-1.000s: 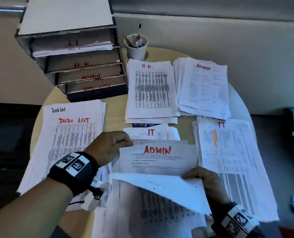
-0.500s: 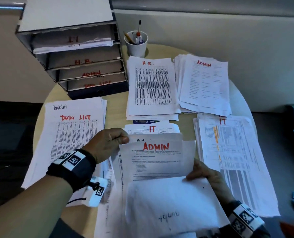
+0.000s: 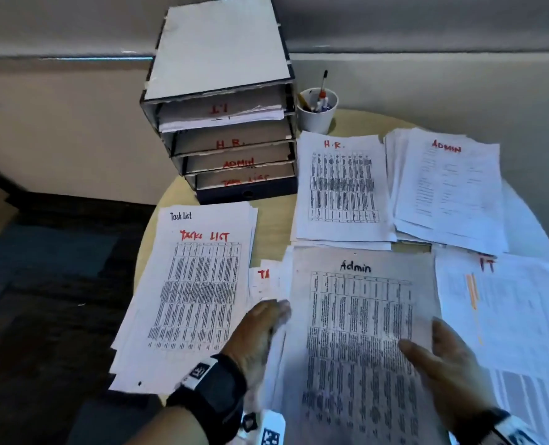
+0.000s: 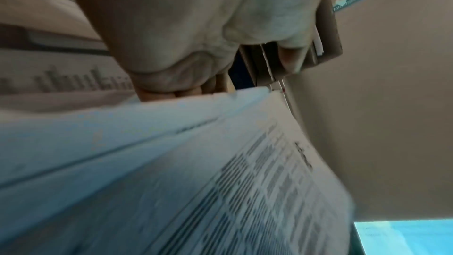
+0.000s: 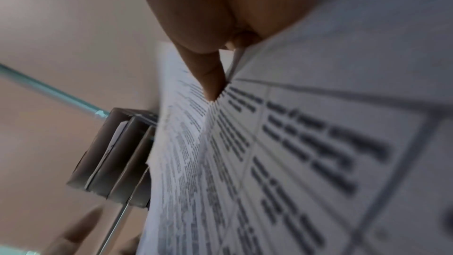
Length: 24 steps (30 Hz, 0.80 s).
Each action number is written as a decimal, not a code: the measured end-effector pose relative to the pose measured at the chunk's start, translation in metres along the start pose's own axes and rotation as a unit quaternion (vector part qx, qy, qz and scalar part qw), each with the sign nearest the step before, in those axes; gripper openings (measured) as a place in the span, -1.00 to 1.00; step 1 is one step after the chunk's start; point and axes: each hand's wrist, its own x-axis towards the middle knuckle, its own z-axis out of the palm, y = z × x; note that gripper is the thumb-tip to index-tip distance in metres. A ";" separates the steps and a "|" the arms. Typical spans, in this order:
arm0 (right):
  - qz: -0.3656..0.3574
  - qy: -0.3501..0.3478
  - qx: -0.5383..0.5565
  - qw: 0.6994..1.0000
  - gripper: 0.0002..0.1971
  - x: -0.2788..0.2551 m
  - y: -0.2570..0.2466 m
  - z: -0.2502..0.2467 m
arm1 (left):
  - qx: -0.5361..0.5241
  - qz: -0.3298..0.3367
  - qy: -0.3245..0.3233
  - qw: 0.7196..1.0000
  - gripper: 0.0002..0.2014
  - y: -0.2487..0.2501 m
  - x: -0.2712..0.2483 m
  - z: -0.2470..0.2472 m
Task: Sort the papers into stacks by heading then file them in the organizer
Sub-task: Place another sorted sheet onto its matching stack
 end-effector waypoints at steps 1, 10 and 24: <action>-0.004 -0.005 0.013 1.000 -0.49 0.000 -0.003 0.002 | 0.053 0.019 -0.017 0.998 -0.69 -0.008 0.001 0.001; 0.008 -0.012 -0.038 0.999 -0.65 -0.001 -0.007 0.007 | 0.049 0.093 -0.049 0.993 -0.58 0.019 0.005 0.017; -0.017 -0.015 -0.104 0.994 -0.71 -0.011 -0.010 0.019 | 0.231 0.062 0.048 0.970 -0.61 -0.008 0.003 0.039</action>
